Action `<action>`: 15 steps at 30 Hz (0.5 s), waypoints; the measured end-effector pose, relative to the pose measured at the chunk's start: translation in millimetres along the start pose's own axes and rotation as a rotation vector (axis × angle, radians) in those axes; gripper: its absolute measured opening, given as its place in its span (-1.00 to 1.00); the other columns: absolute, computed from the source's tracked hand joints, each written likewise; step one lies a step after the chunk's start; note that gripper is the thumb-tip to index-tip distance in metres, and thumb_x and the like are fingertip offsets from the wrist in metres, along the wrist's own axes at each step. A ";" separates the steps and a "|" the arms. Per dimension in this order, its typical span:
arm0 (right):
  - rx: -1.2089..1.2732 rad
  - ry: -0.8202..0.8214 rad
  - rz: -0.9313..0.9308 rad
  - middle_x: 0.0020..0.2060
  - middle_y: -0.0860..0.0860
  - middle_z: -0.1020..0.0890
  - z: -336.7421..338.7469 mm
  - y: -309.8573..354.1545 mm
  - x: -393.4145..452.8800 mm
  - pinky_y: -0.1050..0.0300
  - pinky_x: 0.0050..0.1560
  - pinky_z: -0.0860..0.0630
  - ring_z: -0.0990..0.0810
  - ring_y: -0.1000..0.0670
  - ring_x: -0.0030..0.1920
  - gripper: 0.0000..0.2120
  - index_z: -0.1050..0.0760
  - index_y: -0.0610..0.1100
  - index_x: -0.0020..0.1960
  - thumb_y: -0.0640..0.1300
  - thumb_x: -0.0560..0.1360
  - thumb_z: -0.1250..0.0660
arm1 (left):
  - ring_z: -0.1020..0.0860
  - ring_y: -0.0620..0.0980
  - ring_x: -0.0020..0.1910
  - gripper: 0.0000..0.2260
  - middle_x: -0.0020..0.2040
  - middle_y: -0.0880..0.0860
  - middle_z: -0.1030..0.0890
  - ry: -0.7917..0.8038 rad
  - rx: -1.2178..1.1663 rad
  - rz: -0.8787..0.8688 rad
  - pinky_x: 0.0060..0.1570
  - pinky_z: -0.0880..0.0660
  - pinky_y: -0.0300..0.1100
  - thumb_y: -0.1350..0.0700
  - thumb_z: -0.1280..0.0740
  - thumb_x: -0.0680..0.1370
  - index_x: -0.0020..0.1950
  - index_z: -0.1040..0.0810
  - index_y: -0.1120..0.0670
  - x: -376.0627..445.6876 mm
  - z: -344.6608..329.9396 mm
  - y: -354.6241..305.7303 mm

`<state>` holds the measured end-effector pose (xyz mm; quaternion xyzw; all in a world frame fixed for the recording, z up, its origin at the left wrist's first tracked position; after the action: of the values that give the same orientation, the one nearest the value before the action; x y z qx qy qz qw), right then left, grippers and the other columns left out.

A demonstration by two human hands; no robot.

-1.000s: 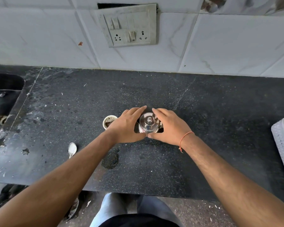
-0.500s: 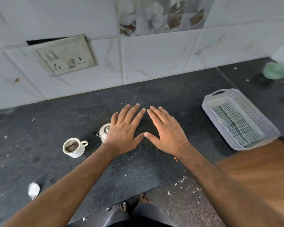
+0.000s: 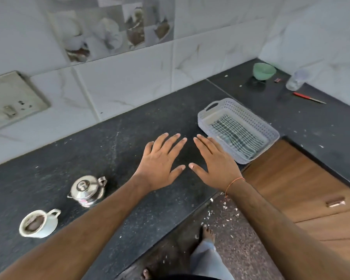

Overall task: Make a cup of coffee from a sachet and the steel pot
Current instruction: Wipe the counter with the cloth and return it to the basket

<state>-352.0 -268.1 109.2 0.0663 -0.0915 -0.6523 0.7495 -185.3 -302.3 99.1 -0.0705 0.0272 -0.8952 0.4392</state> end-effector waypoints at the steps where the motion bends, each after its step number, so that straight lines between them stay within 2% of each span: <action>1: -0.002 -0.006 -0.022 0.73 0.09 -0.06 3.8 -17.0 -0.4 -0.20 0.64 -0.26 0.02 -0.05 0.73 -0.19 0.03 0.04 0.74 0.36 0.65 -0.14 | -0.02 0.13 0.75 -0.26 0.78 -0.07 -0.05 -0.003 -0.005 -0.023 0.62 -0.19 0.25 -0.36 -0.12 0.69 0.79 0.07 -0.14 14.4 0.2 -10.0; 4: -0.001 -0.018 -0.078 0.71 0.08 -0.11 15.7 -70.5 1.6 -0.21 0.62 -0.30 -0.02 -0.06 0.72 -0.21 0.02 0.05 0.74 0.35 0.65 -0.15 | -0.07 0.11 0.74 -0.30 0.76 -0.09 -0.14 0.006 -0.019 -0.061 0.62 -0.21 0.21 -0.35 -0.14 0.70 0.78 -0.01 -0.16 63.0 -3.9 -39.0; 10: 0.002 0.020 -0.129 0.69 0.05 -0.19 19.6 -187.1 27.6 -0.18 0.61 -0.32 -0.11 -0.07 0.69 -0.26 -0.03 0.04 0.73 0.29 0.66 -0.17 | -0.25 0.04 0.65 -0.38 0.67 -0.08 -0.33 0.056 -0.109 -0.072 0.54 -0.39 0.20 -0.28 -0.21 0.70 0.73 -0.20 -0.11 176.9 -38.7 -89.7; 15: 0.027 0.147 -0.164 0.67 -0.04 -0.24 3.3 -279.9 59.7 -0.19 0.57 -0.38 -0.20 -0.12 0.64 -0.27 -0.06 -0.01 0.71 0.21 0.67 -0.24 | -0.39 0.15 0.59 -0.40 0.61 0.04 -0.44 0.150 -0.255 -0.003 0.56 -0.38 0.26 -0.21 -0.24 0.70 0.70 -0.26 -0.03 280.4 -85.9 -122.5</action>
<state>-615.1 -366.3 54.2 0.1312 -0.0391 -0.7036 0.6973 -463.4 -450.0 56.4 -0.0587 0.1735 -0.8878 0.4222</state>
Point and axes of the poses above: each hand's wrist, its own x-axis towards the middle knuckle, its own z-axis out of the back of the hand, y = z × x, the point moved 9 cm from there along x, towards the middle knuckle
